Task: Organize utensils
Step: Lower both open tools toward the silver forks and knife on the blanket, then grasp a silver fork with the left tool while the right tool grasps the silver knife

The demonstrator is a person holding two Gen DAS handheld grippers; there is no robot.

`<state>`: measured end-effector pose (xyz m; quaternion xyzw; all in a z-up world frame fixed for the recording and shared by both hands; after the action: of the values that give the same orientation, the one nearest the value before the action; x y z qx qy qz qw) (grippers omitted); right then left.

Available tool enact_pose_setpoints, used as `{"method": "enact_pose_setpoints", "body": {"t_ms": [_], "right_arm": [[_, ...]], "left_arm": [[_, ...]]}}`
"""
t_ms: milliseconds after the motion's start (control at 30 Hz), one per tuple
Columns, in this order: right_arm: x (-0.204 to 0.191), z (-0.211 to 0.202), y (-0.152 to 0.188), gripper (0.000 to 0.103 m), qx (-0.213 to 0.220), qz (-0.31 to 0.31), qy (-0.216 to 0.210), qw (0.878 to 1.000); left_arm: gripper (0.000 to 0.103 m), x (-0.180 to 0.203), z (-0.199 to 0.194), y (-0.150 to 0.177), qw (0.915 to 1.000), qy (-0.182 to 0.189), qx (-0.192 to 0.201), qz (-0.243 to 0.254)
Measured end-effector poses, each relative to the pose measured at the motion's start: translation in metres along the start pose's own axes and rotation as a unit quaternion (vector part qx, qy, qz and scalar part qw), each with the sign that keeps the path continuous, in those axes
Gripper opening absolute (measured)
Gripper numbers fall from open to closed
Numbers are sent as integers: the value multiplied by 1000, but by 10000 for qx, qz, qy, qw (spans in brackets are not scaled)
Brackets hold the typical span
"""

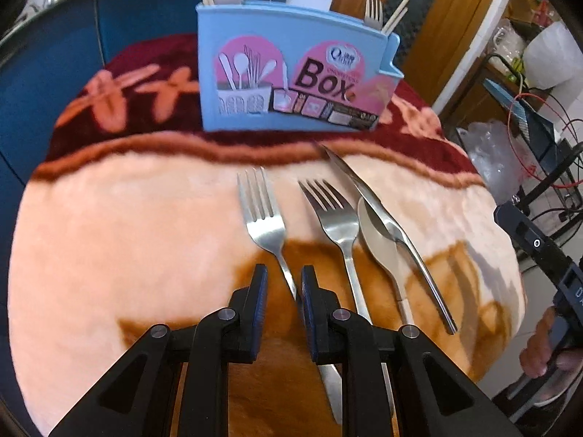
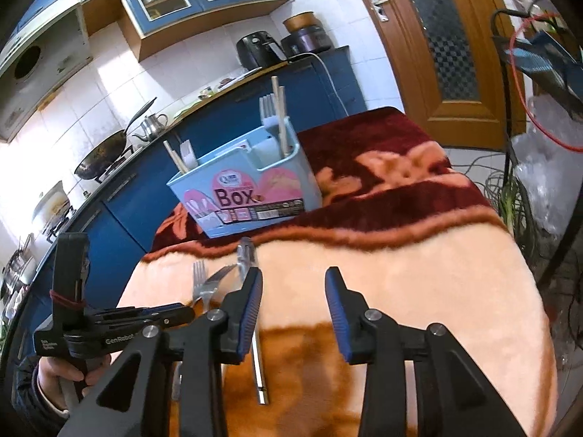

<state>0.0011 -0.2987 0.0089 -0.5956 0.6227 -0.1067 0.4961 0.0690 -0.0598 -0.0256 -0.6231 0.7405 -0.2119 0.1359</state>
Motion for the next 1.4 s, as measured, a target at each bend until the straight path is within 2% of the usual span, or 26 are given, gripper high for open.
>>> {"method": "enact_pose_setpoints", "body": {"t_ms": [100, 333, 433, 533, 600, 700, 833, 1100, 1400], "right_arm": [[9, -2, 1, 41, 21, 58, 51, 10000], [22, -1, 7, 43, -14, 169, 34, 9999], [23, 0, 10, 43, -58, 171, 2, 9998], [21, -1, 10, 43, -65, 157, 1, 9999], [20, 0, 10, 44, -79, 141, 9, 9999], [13, 3, 8, 44, -133, 14, 51, 9999], [-1, 11, 2, 44, -292, -227, 109, 9993], [-24, 45, -1, 44, -837, -381, 47, 9958], [-47, 80, -6, 44, -1362, -676, 108, 9883]], "left_arm": [[18, 1, 5, -3, 9994, 156, -312, -72], [18, 3, 16, -17, 9973, 147, -716, -72], [17, 3, 17, -20, 9974, 145, -703, -83], [9, 3, 17, -19, 9979, 30, -650, -45], [8, 0, 17, -20, 9977, 121, -644, -148], [6, -7, 12, -16, 9977, 386, -446, -339], [6, -14, -5, -11, 9979, 535, 63, -348], [2, -26, -40, -12, 9927, 338, 1153, -135], [1, -45, -50, -12, 9849, 347, 1677, -267]]}}
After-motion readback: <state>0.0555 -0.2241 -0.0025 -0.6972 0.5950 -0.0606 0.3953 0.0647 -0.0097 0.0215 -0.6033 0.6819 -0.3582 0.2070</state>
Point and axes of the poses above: each gripper's, at about its wrist camera, not at the fingertips, and z roughly the way its jaws point, x to its right, y to its underside, the point moved 2 cm from there along z, roughly the way its jaws point, and after that the axes turned 8 degrees about -y, right-handed, at the moved point
